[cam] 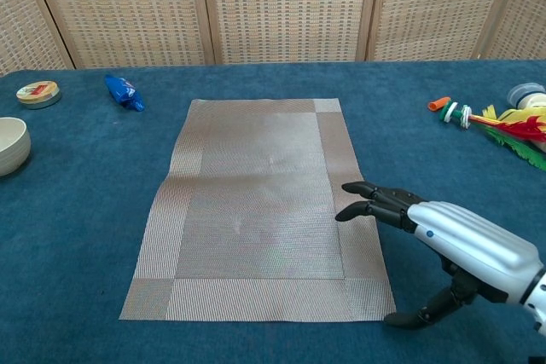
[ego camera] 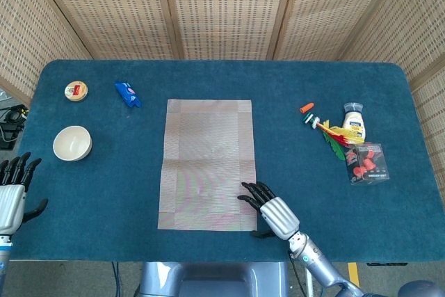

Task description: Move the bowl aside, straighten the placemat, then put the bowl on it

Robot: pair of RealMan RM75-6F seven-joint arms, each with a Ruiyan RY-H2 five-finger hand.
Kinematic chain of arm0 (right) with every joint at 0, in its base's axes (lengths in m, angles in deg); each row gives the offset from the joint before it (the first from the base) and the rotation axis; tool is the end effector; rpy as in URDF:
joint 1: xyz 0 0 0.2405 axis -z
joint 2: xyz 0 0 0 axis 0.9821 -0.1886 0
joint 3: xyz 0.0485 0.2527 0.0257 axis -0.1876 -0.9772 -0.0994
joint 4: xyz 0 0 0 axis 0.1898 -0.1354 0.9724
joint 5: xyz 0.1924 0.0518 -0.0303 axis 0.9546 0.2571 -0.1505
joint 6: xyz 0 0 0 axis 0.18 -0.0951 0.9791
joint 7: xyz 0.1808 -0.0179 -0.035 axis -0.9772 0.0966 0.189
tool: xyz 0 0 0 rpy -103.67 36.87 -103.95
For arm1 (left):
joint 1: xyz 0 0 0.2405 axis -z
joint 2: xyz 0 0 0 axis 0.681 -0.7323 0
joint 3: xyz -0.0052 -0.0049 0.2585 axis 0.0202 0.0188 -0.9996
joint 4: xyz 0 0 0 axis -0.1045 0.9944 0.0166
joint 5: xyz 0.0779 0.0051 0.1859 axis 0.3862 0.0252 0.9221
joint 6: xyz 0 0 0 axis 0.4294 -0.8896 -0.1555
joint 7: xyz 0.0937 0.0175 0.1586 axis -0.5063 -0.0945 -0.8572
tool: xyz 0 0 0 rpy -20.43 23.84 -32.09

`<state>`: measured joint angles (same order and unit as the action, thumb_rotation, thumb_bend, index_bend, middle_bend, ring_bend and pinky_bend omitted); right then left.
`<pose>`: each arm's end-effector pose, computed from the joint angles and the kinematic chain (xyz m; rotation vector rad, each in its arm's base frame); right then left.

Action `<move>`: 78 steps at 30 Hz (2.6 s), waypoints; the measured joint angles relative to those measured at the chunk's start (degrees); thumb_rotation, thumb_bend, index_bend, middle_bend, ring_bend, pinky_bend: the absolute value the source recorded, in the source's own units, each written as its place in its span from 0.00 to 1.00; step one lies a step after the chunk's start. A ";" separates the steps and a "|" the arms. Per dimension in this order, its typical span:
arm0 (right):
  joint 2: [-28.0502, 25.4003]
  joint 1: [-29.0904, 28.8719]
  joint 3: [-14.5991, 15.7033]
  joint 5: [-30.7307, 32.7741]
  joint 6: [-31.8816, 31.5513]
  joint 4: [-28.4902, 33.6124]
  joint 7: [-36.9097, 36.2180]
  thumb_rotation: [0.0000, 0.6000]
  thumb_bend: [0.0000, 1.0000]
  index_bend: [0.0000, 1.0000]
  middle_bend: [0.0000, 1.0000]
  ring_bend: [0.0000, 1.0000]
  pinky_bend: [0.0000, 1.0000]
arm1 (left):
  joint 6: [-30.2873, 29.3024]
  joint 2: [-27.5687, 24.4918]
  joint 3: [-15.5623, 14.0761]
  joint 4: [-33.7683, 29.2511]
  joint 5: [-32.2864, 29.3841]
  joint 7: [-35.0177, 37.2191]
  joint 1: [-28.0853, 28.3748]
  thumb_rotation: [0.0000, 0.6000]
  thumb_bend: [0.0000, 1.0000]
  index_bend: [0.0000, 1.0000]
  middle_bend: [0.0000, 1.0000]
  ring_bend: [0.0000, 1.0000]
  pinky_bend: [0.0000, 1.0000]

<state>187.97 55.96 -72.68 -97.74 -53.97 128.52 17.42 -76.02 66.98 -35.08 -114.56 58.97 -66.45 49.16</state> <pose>-0.1922 -0.2495 -0.0863 1.9257 -1.1556 1.3278 -0.3232 0.2250 0.1478 -1.3760 -0.8472 -0.7515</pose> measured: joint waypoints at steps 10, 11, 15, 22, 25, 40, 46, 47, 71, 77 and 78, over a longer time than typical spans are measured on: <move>-1.54 -0.51 1.14 0.60 2.04 0.29 0.02 1.00 0.13 0.21 0.00 0.00 0.00 | 0.00 -0.03 0.40 -0.11 0.20 0.24 -0.30 1.00 0.26 0.11 0.00 0.00 0.00; -1.52 -0.54 1.15 0.86 2.37 0.20 -0.05 1.00 0.13 0.21 0.00 0.00 0.00 | -0.03 -0.04 0.43 -0.11 0.26 0.25 -0.32 1.00 0.26 0.11 0.00 0.00 0.00; -0.96 -0.64 0.98 1.47 2.79 -0.37 -0.06 1.00 0.13 0.21 0.00 0.00 0.00 | -0.19 -0.04 0.62 -0.05 0.38 0.45 -0.45 1.00 0.26 0.12 0.00 0.00 0.00; 0.79 -0.48 0.28 2.09 2.22 -1.74 0.09 1.00 0.24 0.22 0.00 0.00 0.00 | -0.66 -0.04 1.03 0.30 0.69 1.36 -0.67 1.00 0.26 0.13 0.00 0.00 0.00; 1.92 -0.18 -0.05 1.86 0.45 -2.76 -0.11 1.00 0.37 0.23 0.00 0.00 0.00 | -0.54 -0.01 1.17 0.50 0.59 1.61 -0.73 1.00 0.26 0.13 0.00 0.00 0.00; 7.01 0.28 -1.05 1.86 -2.55 -6.81 -3.74 1.00 0.46 0.26 0.00 0.00 0.01 | -0.68 0.09 1.76 0.79 0.42 2.36 -1.02 1.00 0.26 0.15 0.00 0.00 0.00; 8.59 0.13 -1.94 2.51 -2.89 -8.33 -4.08 1.00 0.41 0.41 0.08 0.00 0.07 | -0.57 -0.13 2.05 0.83 -0.02 2.90 -1.17 1.00 0.26 0.15 0.00 0.00 0.00; 8.80 0.19 -2.08 2.61 -3.09 -8.64 -3.96 1.00 0.41 0.43 0.10 0.00 0.08 | -0.62 -0.14 2.06 0.83 0.08 2.94 -1.18 1.00 0.26 0.15 0.00 0.00 0.00; 10.58 0.89 -2.18 2.78 -5.83 -11.54 -5.63 1.00 0.61 0.64 0.25 0.01 0.14 | -0.41 0.04 2.33 1.20 0.20 3.65 -1.27 1.00 0.26 0.20 0.00 0.00 0.00; 10.10 0.89 -2.20 2.49 -6.79 -11.10 -5.55 1.00 0.61 0.65 0.26 0.02 0.14 | -0.34 0.18 2.43 1.38 0.19 3.73 -1.26 1.00 0.26 0.20 0.00 0.00 0.00; 9.82 0.90 -2.20 2.40 -7.00 -10.80 -5.50 1.00 0.61 0.65 0.26 0.03 0.15 | -0.33 0.18 2.42 1.37 0.20 3.73 -1.26 1.00 0.26 0.20 0.00 0.00 0.00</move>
<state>197.79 56.86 -74.88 -95.34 -60.97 117.72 11.92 -76.35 67.16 -32.66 -113.19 59.17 -62.72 47.90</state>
